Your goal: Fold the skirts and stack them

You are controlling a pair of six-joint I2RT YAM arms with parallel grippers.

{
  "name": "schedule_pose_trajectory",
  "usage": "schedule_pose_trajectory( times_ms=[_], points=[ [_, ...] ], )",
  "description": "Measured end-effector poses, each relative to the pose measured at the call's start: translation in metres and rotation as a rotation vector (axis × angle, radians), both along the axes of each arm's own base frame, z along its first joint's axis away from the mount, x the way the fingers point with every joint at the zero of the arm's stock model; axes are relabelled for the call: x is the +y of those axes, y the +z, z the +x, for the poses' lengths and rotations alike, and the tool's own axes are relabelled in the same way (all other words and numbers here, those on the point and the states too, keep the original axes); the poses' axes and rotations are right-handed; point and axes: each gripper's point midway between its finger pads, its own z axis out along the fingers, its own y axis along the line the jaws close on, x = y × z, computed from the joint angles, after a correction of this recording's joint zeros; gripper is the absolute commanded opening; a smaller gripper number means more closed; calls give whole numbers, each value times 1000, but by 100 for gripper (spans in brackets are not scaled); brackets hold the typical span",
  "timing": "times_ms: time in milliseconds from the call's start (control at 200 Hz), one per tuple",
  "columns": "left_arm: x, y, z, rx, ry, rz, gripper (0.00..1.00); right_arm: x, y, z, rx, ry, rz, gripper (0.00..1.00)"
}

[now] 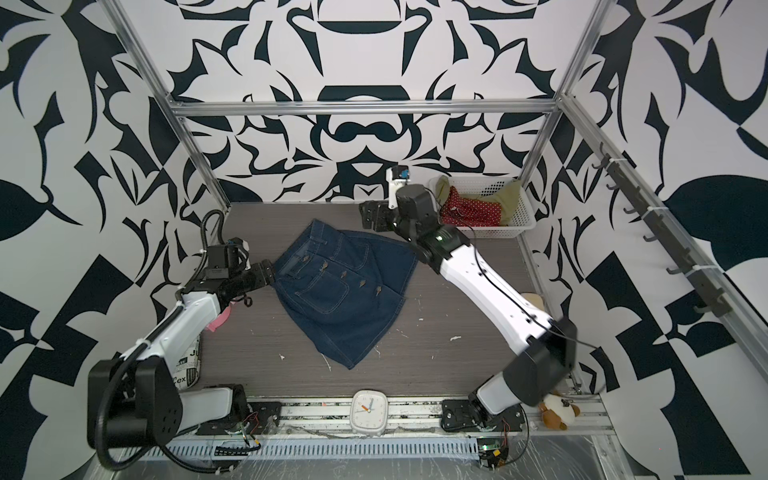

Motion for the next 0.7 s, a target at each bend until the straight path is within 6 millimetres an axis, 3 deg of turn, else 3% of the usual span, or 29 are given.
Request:
schedule_pose_trajectory(
  times_ms=[100, 230, 310, 385, 445, 595, 700],
  points=[
    [-4, -12, 14, 50, -31, -3, 86, -20, -49, -32, 99, -22, 7, 87],
    [-10, -18, 36, 69, -80, 15, 80, -38, -170, -75, 377, -44, -79, 86],
    [-12, -25, 41, 85, -92, 23, 68, -43, -217, -107, 517, -34, -117, 85],
    [-12, -34, 40, 111, -98, 32, 49, -35, -235, -130, 583, 1, -115, 85],
    [-12, -40, 39, 127, -104, 39, 42, -23, -240, -144, 613, 39, -94, 83],
    [-11, -48, 37, 148, -120, 53, 11, 15, -256, -177, 689, 141, -49, 79],
    [-11, -49, 36, 156, -121, 55, 0, 36, -275, -200, 757, 191, -51, 78]
  ],
)
